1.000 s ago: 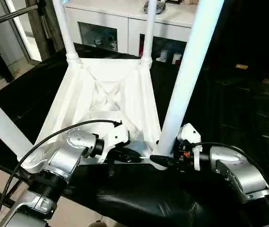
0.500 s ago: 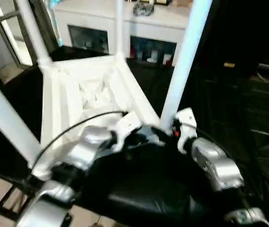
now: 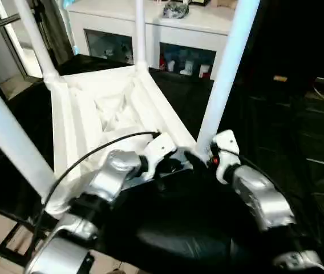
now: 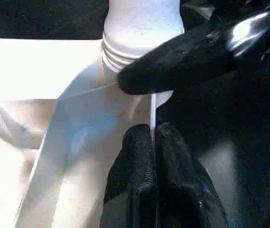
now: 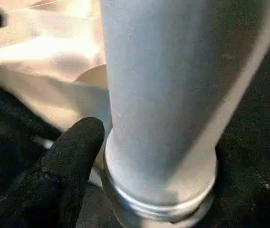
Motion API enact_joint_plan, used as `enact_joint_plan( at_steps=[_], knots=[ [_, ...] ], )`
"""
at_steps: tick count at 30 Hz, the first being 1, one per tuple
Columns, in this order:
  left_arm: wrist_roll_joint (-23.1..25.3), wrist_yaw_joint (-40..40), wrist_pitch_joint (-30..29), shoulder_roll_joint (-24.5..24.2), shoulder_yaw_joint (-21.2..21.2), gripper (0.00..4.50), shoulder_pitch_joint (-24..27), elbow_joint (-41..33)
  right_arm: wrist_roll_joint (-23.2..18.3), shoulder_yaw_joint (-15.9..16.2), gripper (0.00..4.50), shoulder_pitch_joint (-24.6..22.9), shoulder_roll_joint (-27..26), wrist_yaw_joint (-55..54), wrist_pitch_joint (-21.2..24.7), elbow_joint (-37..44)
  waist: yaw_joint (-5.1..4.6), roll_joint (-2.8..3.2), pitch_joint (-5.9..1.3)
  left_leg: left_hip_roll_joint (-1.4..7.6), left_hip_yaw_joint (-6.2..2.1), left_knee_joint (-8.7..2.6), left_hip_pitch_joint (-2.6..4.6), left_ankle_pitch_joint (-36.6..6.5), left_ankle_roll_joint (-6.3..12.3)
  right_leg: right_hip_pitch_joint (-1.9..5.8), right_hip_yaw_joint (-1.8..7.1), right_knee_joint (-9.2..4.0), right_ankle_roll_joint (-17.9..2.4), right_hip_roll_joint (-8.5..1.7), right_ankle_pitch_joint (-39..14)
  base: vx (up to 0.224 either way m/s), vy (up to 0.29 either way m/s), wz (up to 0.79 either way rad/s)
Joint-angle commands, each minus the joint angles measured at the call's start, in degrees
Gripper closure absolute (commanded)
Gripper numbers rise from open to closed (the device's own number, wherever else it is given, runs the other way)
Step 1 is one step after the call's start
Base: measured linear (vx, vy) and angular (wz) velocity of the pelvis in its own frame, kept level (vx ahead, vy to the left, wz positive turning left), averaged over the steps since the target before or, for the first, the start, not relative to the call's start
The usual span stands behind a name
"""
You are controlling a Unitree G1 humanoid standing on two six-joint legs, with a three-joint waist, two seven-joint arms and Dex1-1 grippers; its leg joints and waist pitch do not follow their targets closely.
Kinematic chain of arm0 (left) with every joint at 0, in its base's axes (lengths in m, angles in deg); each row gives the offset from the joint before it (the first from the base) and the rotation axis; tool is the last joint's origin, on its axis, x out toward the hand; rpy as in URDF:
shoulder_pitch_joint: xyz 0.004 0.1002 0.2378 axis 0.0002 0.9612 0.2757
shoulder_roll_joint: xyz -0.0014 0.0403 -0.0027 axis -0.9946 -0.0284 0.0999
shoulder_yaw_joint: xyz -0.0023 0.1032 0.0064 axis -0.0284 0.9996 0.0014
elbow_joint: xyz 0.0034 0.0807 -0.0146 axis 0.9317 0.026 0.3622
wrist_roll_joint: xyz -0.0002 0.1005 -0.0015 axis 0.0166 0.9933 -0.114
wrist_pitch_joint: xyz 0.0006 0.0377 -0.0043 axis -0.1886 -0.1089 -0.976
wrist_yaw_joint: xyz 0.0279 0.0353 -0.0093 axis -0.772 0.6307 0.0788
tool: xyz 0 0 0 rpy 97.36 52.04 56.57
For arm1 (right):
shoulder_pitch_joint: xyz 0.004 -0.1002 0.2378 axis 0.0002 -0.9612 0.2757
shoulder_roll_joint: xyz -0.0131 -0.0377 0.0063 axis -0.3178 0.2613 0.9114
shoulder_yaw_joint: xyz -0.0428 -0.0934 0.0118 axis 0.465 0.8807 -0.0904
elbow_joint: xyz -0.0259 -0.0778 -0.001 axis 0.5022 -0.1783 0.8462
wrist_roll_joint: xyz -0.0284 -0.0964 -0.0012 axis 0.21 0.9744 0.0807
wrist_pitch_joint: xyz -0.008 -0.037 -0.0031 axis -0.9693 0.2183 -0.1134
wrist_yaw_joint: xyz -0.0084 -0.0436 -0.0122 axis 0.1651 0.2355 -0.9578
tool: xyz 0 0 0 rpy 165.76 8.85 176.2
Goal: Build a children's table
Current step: Rotate leg to tighten
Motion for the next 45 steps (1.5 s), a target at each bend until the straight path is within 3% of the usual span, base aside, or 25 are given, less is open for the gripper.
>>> enact_joint_plan(
  at_steps=[1, 3, 6, 9, 16, 23, 28, 30, 31, 34, 35, 37, 38, 43, 44, 45],
  knots=[
    [-3.98, 4.32, 3.11, 1.26, 1.56, 4.5, 0.83, -3.51, -3.21, 7.2, 0.9, -1.33, -0.61, 9.43, 0.54, 4.05, 0.34, -0.36, -2.77, 1.7, -0.38, -3.42, -0.25, -11.29, 2.74, 3.07, 2.31, -4.57, -9.9, -4.33, -10.72, 0.0, 0.0, 0.0],
    [-5.74, 10.09, 3.72, -1.59, 2.28, 4.5, 2.65, -6.83, -4.64, 8.16, 0.9, -2.9, 3.73, 16.34, 1.73, 7.67, 0.37, -0.42, -2.82, 1.83, -0.38, -3.37, -0.33, -10.82, 3.08, 3.1, 2.34, -4.38, -9.99, -4.28, -9.96, 0.0, 0.0, 0.0],
    [-5.88, 12.28, 4.08, -3.07, 2.69, 4.5, 3.29, -7.92, -5.28, 8.5, 0.9, -3.57, 5.83, 19.62, 2.26, 9.05, 0.46, -0.29, -2.74, 1.95, -0.26, -3.32, -0.14, -11.39, 3.75, 2.78, 2.31, -4.41, -10.5, -4.17, -9.92, 0.0, 0.0, 0.0],
    [-7.61, 16.59, 3.31, -5.3, 2.27, 4.5, 4.55, -10.22, -5.64, 8.67, 0.9, -4.21, 9.0, 23.79, 2.57, 10.41, 1.03, -0.4, -2.63, 2.02, -0.25, -3.45, -0.08, -12.08, 3.16, 2.77, 2.35, -4.43, -10.52, -4.25, -11.73, 0.0, 0.0, 0.0],
    [-8.87, 20.08, 2.3, -7.38, 2.38, 4.5, 5.92, -12.73, -6.65, 8.92, 1.54, -4.42, 10.31, 25.97, 3.69, 11.72, 1.38, -0.41, -2.83, 1.92, -0.14, -3.21, -0.15, -9.97, 3.16, 2.79, 2.29, -4.01, -11.06, -4.13, -8.37, 0.0, 0.0, 0.0],
    [-8.74, 19.74, 2.12, -7.2, 1.98, 4.5, 6.3, -13.13, -7.0, 9.29, 1.79, -4.98, 9.61, 25.88, 4.21, 12.48, 1.47, -0.47, -2.86, 1.89, -0.14, -3.16, -0.1, -9.83, 2.94, 2.78, 2.25, -4.0, -10.92, -4.13, -8.58, 0.0, 0.0, 0.0],
    [-7.04, 14.33, 2.19, -5.23, 1.12, 4.5, 5.18, -10.64, -4.39, 8.27, 1.81, -4.41, 7.21, 18.99, 3.93, 9.35, 1.36, -0.44, -2.8, 1.78, -0.15, -3.22, -0.1, -10.37, 2.43, 2.75, 2.22, -4.14, -10.65, -4.12, -9.55, 0.0, 0.0, 0.0],
    [-5.43, 10.0, 1.99, -3.66, 0.49, 4.5, 3.81, -8.21, -1.95, 7.11, 1.81, -3.31, 4.77, 12.22, 3.48, 6.19, 0.94, -0.6, -2.53, 1.54, -0.3, -3.56, -0.21, -12.32, 0.79, 2.74, 2.12, -4.81, -8.53, -4.26, -16.65, 0.0, 0.0, 0.0],
    [-4.91, 8.34, 1.97, -3.01, 0.2, 4.5, 3.3, -7.32, -1.02, 6.61, 1.81, -2.86, 3.8, 9.49, 3.37, 4.96, 0.87, -0.62, -2.61, 1.54, -0.37, -3.58, -0.18, -12.11, 0.46, 2.79, 2.13, -4.85, -8.12, -4.35, -17.57, 0.0, 0.0, 0.0],
    [-3.32, 2.48, 0.94, -0.31, -0.44, 4.5, 1.35, -4.74, 0.79, 3.6, 1.81, -1.04, -0.8, -1.8, 3.39, -0.11, 0.19, -0.58, -2.59, 1.43, -0.31, -3.59, -0.07, -12.35, 0.02, 2.43, 2.23, -4.93, -8.05, -4.21, -17.49, 0.0, 0.0, 0.0],
    [-2.91, 0.75, 0.79, 0.6, -0.47, 4.5, 0.72, -3.85, 0.75, 2.57, 1.82, -0.66, -2.4, -5.14, 4.06, -1.41, -0.02, -0.71, -2.75, 1.39, -0.41, -3.57, -0.26, -11.55, -0.16, 2.81, 2.19, -4.8, -7.74, -4.28, -17.22, 0.0, 0.0, 0.0],
    [-2.01, -4.73, 0.11, 3.21, -0.81, 4.5, -0.88, -1.46, 1.21, 0.85, 1.82, 0.05, -6.2, -12.89, 4.86, -4.26, -0.17, -0.51, -2.77, 1.42, -0.38, -3.5, -0.15, -11.08, -0.05, 2.6, 2.28, -4.75, -8.0, -4.24, -15.93, 0.0, 0.0, 0.0],
    [-1.88, -5.5, 0.04, 3.56, -0.86, 4.5, -1.1, -1.14, 1.28, 0.68, 1.82, 0.15, -6.69, -13.8, 4.97, -4.62, -0.21, -0.25, -2.79, 1.45, -0.42, -3.55, -0.18, -10.96, -0.19, 2.6, 2.29, -4.68, -8.22, -4.19, -15.24, 0.0, 0.0, 0.0],
    [-0.64, -10.32, 0.36, 6.5, -1.18, 4.5, -2.54, 1.41, 3.73, 2.05, 1.82, 1.16, -9.97, -17.86, 2.95, -7.07, -0.17, -0.34, -2.93, 1.37, -0.27, -3.33, -0.24, -9.9, 0.65, 2.85, 2.34, -4.42, -8.95, -4.09, -10.08, 0.0, 0.0, 0.0],
    [-0.43, -10.11, 0.89, 6.64, -0.86, 4.5, -2.61, 1.64, 3.19, 1.86, 1.47, 1.33, -10.41, -17.11, 2.69, -7.29, -0.14, -0.27, -2.91, 1.35, -0.26, -3.35, -0.22, -10.16, 0.9, 2.87, 2.33, -4.49, -8.94, -4.13, -10.25, 0.0, 0.0, 0.0],
    [-0.46, -9.31, 1.18, 6.58, -0.54, 4.5, -2.44, 1.46, 2.01, 1.57, 1.47, 1.4, -10.68, -15.44, 3.1, -6.92, -0.15, -0.25, -2.85, 1.34, -0.26, -3.37, -0.25, -10.49, 0.99, 2.87, 2.34, -4.53, -8.87, -4.12, -10.67, 0.0, 0.0, 0.0]
  ],
)
